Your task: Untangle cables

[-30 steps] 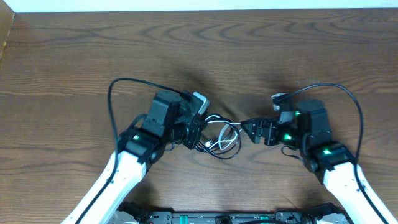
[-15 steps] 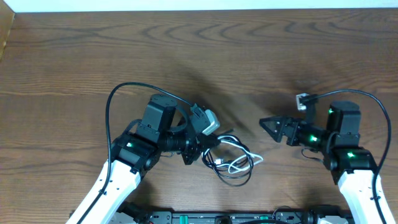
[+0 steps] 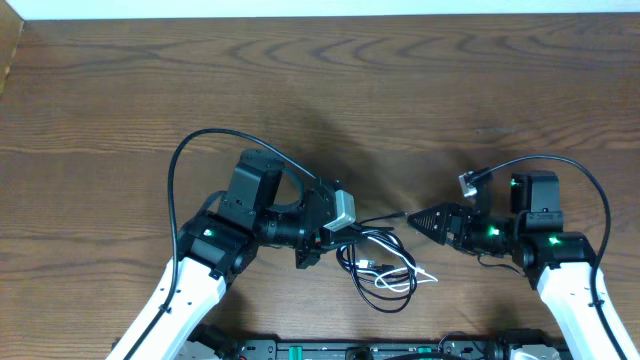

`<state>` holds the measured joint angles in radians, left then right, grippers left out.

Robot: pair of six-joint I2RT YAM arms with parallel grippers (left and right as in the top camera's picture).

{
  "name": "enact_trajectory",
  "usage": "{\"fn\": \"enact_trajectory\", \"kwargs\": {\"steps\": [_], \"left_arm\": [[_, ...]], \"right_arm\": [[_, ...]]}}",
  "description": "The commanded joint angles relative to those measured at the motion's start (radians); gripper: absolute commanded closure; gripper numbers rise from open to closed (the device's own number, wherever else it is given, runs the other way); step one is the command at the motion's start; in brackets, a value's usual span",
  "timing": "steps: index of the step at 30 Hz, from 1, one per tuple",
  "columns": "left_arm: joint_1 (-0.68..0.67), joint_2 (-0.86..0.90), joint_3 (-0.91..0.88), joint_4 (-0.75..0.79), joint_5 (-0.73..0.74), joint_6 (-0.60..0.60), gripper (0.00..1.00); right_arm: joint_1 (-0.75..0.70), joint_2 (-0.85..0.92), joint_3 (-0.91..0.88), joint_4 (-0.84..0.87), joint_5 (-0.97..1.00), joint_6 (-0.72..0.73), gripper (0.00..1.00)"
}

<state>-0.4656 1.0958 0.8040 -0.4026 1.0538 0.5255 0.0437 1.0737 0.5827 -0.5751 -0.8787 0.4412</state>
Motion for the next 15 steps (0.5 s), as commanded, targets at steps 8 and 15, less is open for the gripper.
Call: {"fn": "enact_trajectory", "kwargs": {"steps": [8,15], "left_arm": [[0.003,-0.006,0.003,0.004,0.171,0.155,0.92],[0.003,-0.005,0.002,0.001,0.2,0.155,0.93]], "right_arm": [[0.101,0.005,0.009,-0.001,-0.021,0.112,0.24],[0.151,0.005,0.009,0.0,-0.013,0.187,0.31]]}}
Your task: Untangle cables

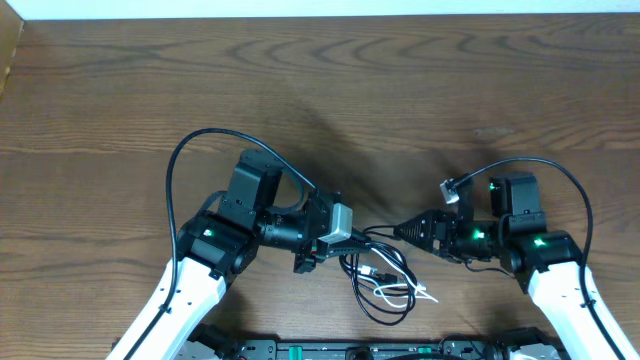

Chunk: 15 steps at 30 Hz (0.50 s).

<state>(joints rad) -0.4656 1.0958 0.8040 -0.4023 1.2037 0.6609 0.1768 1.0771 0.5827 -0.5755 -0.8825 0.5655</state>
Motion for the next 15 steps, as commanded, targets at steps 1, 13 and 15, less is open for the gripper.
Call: {"fn": "enact_trajectory", "kwargs": {"steps": [1,13,15], "left_arm": [[0.003,-0.005,0.002,0.0,0.05,0.02,0.92],[0.003,-0.005,0.002,-0.004,0.076,0.061,0.93],[0.003,-0.005,0.002,-0.003,0.1,0.102,0.93]], "right_arm": [[0.024,0.002,0.009,0.0,-0.009,0.089,0.31],[0.136,0.002,0.009,0.1,-0.006,0.333,0.26],[0.16,0.003,0.009,0.138,-0.006,0.371,0.26]]}}
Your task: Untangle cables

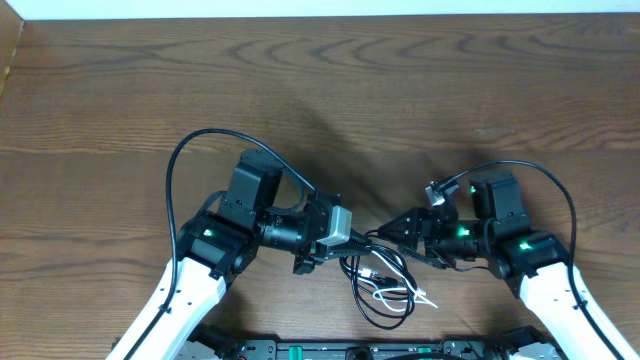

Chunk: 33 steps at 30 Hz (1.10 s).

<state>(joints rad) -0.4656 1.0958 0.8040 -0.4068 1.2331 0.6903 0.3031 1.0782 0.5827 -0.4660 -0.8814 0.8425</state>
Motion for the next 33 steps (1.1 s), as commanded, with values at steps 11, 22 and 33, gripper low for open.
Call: {"fn": "enact_trajectory", "kwargs": {"steps": [11,22,33], "left_arm": [[0.003,-0.005,0.002,0.001,0.077,0.099,0.93],[0.003,-0.005,0.002,-0.003,0.076,0.098,0.93],[0.003,-0.005,0.002,-0.06,0.076,0.098,0.93]], "right_arm": [[0.205,0.003,0.009,0.092,0.219,0.345,0.26],[0.327,0.094,0.009,0.189,0.401,0.428,0.73],[0.178,0.156,0.009,0.153,0.416,0.272,0.99]]}}
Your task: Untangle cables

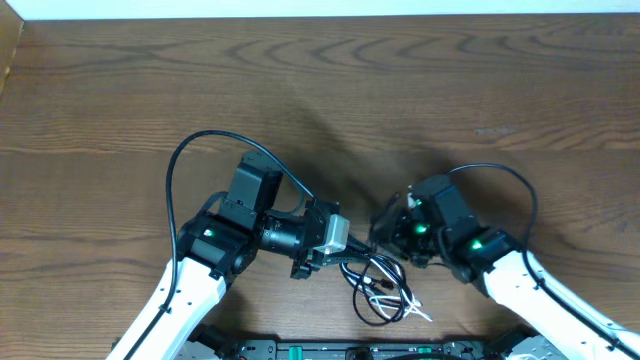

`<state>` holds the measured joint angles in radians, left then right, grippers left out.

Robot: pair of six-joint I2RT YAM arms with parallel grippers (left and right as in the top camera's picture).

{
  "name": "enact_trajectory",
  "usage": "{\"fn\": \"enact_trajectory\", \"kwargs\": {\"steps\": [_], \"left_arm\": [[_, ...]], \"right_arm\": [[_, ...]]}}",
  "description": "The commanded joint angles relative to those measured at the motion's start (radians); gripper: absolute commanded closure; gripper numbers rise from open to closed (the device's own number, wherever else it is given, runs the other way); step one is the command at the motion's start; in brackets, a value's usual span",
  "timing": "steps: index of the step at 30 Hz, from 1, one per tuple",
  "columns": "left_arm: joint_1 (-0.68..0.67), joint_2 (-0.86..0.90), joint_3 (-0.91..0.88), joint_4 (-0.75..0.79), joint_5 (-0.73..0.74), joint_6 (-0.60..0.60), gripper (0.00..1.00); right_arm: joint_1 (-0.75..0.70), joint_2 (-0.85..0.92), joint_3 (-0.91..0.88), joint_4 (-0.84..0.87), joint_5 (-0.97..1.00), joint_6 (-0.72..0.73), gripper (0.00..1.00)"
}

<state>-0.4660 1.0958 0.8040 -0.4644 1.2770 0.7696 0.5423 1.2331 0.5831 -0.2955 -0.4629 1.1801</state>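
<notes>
A tangle of thin black and white cables (385, 292) lies in loops near the table's front edge. My left gripper (346, 262), under its grey camera block, points right and sits at the tangle's upper left, apparently shut on a black strand. My right gripper (383, 222) has its dark fingers just above the tangle's top, pointing left and close to the left gripper. The overhead view does not show how wide the right jaws stand, or whether a strand lies between them.
The wooden table (320, 90) stretches away behind both arms. Each arm's own black cable arcs over it: the left one (190, 160) and the right one (500, 172). The front rail (330, 352) runs right below the tangle.
My right arm has moved further left and turned, so its fingers now sit just above the tangle near the left gripper. The left gripper has dropped slightly, and the loops lie a little lower.
At first my right gripper stood well to the right, its tip at the end of a black strand running from the left gripper. At each later moment it was further left. The left gripper stayed at the tangle's upper left, and the loops bunched lower.
</notes>
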Motion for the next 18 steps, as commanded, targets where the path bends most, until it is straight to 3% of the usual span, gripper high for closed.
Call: {"fn": "enact_trajectory", "kwargs": {"steps": [1,18], "left_arm": [[0.004,-0.005,0.002,-0.002,0.032,0.019,0.93],[0.004,-0.005,0.002,-0.003,0.032,0.019,0.93]], "right_arm": [[-0.085,0.002,0.009,-0.038,-0.003,-0.072,0.99],[-0.451,0.002,0.009,-0.314,0.076,-0.262,0.99]]}}
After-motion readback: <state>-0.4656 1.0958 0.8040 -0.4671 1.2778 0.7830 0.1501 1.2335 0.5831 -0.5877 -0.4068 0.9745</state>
